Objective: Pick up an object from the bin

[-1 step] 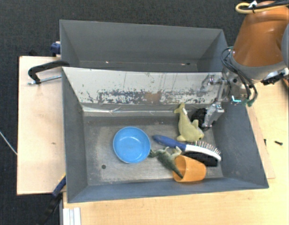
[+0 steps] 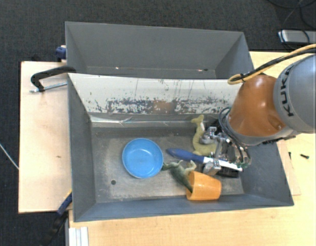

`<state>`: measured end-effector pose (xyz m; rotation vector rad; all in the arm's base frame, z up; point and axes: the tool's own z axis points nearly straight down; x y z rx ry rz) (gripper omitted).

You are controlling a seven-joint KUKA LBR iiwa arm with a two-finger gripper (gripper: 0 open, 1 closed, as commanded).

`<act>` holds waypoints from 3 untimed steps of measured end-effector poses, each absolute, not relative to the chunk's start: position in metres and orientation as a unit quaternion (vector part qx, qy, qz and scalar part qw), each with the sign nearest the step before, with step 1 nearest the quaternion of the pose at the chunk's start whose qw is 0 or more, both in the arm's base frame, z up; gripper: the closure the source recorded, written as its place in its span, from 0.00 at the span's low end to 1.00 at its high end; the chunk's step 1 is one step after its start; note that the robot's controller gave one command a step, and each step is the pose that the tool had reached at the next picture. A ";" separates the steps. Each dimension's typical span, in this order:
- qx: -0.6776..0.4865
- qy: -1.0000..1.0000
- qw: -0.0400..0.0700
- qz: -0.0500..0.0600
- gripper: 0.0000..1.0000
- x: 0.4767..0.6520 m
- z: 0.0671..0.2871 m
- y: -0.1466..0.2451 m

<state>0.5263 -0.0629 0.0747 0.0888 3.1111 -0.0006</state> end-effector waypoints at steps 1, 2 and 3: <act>0.120 0.993 0.006 0.001 0.00 0.516 0.102 -0.055; 0.222 0.975 0.001 0.001 0.00 0.501 0.110 -0.074; 0.333 0.943 0.010 0.004 0.00 0.500 0.076 -0.070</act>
Offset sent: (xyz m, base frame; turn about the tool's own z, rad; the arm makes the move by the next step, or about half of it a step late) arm -0.0134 0.0066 0.0253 0.1852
